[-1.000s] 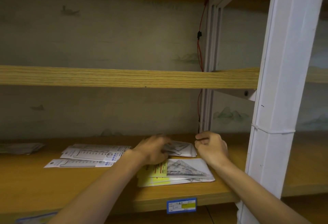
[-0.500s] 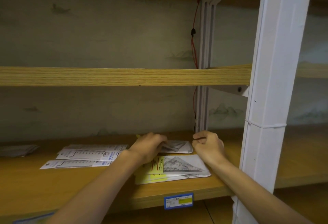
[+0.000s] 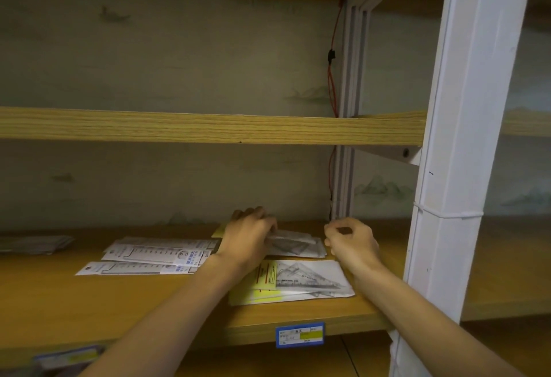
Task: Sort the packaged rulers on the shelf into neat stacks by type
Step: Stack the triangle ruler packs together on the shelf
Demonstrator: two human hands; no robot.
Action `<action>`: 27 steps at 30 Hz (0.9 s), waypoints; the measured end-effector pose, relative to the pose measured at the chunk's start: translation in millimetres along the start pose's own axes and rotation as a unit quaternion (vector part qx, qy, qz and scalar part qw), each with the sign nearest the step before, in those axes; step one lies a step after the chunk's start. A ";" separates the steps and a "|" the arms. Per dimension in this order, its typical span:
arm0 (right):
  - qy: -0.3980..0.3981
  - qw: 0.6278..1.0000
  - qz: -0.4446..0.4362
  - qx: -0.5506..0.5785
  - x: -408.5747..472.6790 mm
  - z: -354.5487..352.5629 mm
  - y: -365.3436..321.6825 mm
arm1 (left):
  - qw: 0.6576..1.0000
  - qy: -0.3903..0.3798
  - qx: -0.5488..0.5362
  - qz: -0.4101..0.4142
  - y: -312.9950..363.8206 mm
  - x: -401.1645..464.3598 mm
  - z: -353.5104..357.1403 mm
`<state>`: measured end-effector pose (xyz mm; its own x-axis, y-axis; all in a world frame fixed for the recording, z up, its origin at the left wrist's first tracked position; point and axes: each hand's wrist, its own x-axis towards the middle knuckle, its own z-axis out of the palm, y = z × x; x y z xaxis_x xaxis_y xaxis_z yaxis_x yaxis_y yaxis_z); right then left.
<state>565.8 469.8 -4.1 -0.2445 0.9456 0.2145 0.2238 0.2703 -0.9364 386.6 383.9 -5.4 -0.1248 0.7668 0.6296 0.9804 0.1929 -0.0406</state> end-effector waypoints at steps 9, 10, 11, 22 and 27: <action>-0.081 0.976 0.128 0.157 4.1 17.1 -23.1 | 0.991 0.095 -0.044 0.081 5.0 -6.9 -19.1; -0.083 0.975 0.130 0.162 4.7 19.6 -23.6 | 0.991 0.095 -0.042 0.082 5.1 -7.7 -20.4; -0.083 0.974 0.129 0.166 5.0 21.6 -23.7 | 0.991 0.095 -0.038 0.081 4.6 -8.7 -21.7; 0.071 0.973 0.112 0.189 21.6 16.7 -15.3 | 0.991 0.127 0.011 -0.027 -32.5 -26.8 -23.8; 0.098 0.968 0.127 0.191 25.6 8.3 -10.9 | 0.995 0.096 0.000 -0.038 -47.1 -36.2 -13.0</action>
<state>549.3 489.6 9.3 -0.0342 0.9991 -0.0233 -0.1215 -0.0273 -0.9922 347.0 339.1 -16.2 -0.1670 0.6194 0.7671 0.9693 0.2455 0.0128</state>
